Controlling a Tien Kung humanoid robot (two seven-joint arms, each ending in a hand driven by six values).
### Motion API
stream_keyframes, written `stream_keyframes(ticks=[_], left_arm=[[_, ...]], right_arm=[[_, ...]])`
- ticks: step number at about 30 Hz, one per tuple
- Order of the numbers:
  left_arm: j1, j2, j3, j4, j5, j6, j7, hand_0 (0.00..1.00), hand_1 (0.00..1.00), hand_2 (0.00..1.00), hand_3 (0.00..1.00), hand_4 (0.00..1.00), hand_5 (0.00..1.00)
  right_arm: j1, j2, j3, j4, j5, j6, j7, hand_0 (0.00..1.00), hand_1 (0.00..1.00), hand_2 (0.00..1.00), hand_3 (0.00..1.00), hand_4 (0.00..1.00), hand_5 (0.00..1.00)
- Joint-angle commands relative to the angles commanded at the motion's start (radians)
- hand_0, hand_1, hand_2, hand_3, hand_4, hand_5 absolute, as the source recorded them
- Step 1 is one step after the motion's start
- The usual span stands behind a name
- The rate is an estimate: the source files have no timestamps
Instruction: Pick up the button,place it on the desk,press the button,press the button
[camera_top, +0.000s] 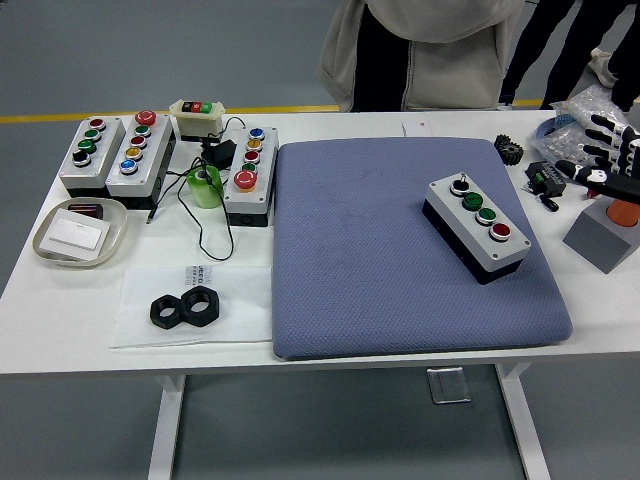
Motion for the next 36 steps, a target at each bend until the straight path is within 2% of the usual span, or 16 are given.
stream_keyframes(ticks=[3, 4, 14, 21, 22, 33, 34, 36], left_arm=[[0.000, 0.000, 0.002, 0.000, -0.004, 0.000, -0.001, 0.717, 0.832, 0.891, 0.828, 0.640, 0.998], [0.000, -0.001, 0.002, 0.000, -0.005, 0.000, -0.001, 0.713, 0.832, 0.891, 0.828, 0.640, 0.998], [0.011, 0.000, -0.007, -0.001, 0.008, 0.002, 0.002, 0.709, 0.832, 0.891, 0.828, 0.641, 0.998], [0.021, 0.002, -0.021, -0.002, 0.031, 0.004, 0.007, 0.706, 0.832, 0.891, 0.827, 0.641, 0.998], [0.022, 0.003, -0.022, -0.002, 0.033, 0.005, 0.008, 0.706, 0.832, 0.891, 0.828, 0.641, 0.998], [0.030, 0.003, -0.014, -0.002, 0.022, 0.003, 0.004, 0.704, 0.832, 0.891, 0.828, 0.641, 0.998], [0.031, 0.003, -0.015, -0.002, 0.021, 0.003, 0.004, 0.700, 0.832, 0.891, 0.828, 0.640, 0.998], [0.030, 0.004, -0.013, -0.002, 0.020, 0.003, 0.004, 0.700, 0.832, 0.891, 0.828, 0.640, 0.998]], right_arm=[[0.013, -0.002, -0.029, 0.022, -0.058, -0.020, -0.025, 0.998, 0.916, 0.968, 0.998, 0.962, 0.066], [0.018, -0.003, -0.043, 0.032, -0.078, -0.028, -0.038, 0.998, 0.916, 0.969, 0.998, 0.952, 0.027], [0.059, 0.018, -0.127, 0.073, -0.220, -0.063, -0.125, 0.996, 0.910, 0.966, 0.998, 0.954, 0.038], [0.079, 0.068, -0.163, 0.084, -0.311, -0.082, -0.196, 0.995, 0.904, 0.959, 0.998, 0.956, 0.048], [0.082, 0.075, -0.170, 0.086, -0.323, -0.085, -0.204, 0.994, 0.889, 0.942, 0.971, 0.958, 0.069], [0.112, 0.139, -0.227, 0.079, -0.420, -0.119, -0.266, 0.991, 0.876, 0.924, 0.965, 0.960, 0.079], [0.116, 0.147, -0.235, 0.076, -0.434, -0.124, -0.275, 0.976, 0.846, 0.900, 0.949, 0.964, 0.092], [0.121, 0.157, -0.240, 0.070, -0.446, -0.132, -0.286, 0.976, 0.846, 0.900, 0.949, 0.964, 0.092]])
